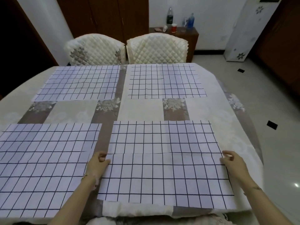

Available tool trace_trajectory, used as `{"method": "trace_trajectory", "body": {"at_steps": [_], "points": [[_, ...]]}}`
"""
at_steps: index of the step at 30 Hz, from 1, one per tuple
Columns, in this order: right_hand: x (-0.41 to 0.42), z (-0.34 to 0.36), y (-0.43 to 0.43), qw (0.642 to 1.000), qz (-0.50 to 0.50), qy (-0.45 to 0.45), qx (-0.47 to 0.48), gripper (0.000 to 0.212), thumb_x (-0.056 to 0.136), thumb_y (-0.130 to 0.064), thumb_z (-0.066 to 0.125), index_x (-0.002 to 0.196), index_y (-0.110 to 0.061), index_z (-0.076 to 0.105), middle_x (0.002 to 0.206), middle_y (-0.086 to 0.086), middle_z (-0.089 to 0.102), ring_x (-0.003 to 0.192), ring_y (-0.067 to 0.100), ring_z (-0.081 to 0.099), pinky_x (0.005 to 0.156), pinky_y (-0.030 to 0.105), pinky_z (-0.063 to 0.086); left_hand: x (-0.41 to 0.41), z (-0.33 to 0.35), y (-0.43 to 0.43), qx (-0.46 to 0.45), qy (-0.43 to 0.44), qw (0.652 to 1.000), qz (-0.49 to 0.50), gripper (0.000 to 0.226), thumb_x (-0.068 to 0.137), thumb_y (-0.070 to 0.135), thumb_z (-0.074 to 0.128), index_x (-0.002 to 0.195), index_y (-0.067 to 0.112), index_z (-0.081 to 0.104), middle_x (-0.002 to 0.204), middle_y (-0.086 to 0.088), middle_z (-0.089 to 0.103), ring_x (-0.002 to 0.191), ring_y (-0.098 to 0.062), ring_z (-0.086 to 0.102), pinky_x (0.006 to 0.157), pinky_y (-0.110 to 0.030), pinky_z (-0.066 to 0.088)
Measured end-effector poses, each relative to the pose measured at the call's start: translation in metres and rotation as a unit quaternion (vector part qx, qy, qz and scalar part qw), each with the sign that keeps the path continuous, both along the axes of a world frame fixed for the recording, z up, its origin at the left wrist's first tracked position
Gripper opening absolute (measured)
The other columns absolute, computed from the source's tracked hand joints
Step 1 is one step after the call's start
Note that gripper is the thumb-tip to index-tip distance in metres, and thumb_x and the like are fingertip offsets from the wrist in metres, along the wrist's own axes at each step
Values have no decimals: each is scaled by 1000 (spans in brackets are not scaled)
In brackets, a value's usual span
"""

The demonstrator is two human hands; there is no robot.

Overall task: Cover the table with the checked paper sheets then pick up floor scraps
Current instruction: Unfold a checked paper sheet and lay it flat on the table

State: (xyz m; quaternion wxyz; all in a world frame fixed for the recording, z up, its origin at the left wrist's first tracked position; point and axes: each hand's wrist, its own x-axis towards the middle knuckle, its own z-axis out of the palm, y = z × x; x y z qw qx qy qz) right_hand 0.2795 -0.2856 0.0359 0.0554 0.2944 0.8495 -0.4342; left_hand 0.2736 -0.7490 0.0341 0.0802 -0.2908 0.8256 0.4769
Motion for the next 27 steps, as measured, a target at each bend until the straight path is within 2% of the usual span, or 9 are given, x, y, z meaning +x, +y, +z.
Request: {"method": "trace_trajectory", "body": {"at_steps": [8,10,12,14,18,20,23,25,27], "points": [[-6,0,19,998,-47,22,23,32,86,-14,62,118,-11,60,117,15,64,92,20,52,82,29,38,-17,-11,34,-81,17,997,-11,31,85,9,62,115,5,56,78,-5,56,85,-24,53,80,-31,40],[-6,0,18,998,-51,25,18,32,87,-15,61,119,-11,60,115,14,64,93,20,52,83,29,39,-15,-11,36,-124,10,992,-28,34,85,11,60,118,6,55,94,-10,62,91,-27,55,83,-34,43],[-3,-1,13,997,-41,30,56,34,88,-15,59,122,-10,57,119,15,61,98,24,54,86,33,41,-15,-14,35,-222,18,972,-72,37,85,12,60,121,7,55,114,-16,60,103,-32,55,87,-39,44],[4,0,5,987,-4,50,152,35,88,-12,56,123,-8,56,125,17,55,106,31,53,91,38,41,-17,-15,37,-304,51,941,-139,37,84,13,61,120,8,57,124,-17,55,111,-36,50,89,-41,42],[24,-9,-23,951,166,84,247,29,91,-13,53,119,-10,61,126,8,56,115,27,48,91,35,42,-31,-17,50,-290,110,900,-305,47,84,18,64,128,6,54,137,-13,49,130,-30,42,107,-40,34],[33,-19,-35,927,259,73,262,32,92,-16,52,122,-12,61,131,5,56,120,24,50,98,33,42,-40,-19,55,-301,98,871,-375,57,84,29,65,135,9,48,145,-10,42,137,-25,35,112,-37,28],[43,-28,-43,904,310,76,285,35,90,-22,49,121,-13,63,129,5,60,118,25,58,99,34,45,-48,-26,54,-317,47,844,-430,71,85,44,60,144,14,34,153,-4,28,143,-20,23,116,-37,23],[47,-28,-40,894,323,67,302,44,88,-31,39,119,-13,65,127,4,63,115,25,61,94,35,48,-49,-29,49,-340,24,829,-443,77,85,52,55,147,18,25,157,0,19,145,-18,17,117,-39,22],[50,-29,-37,883,346,48,314,58,87,-39,25,129,-17,57,137,0,55,127,22,52,100,36,44,-49,-28,46,-358,4,816,-454,82,85,58,50,149,21,16,159,3,10,146,-16,11,117,-42,20]]}}
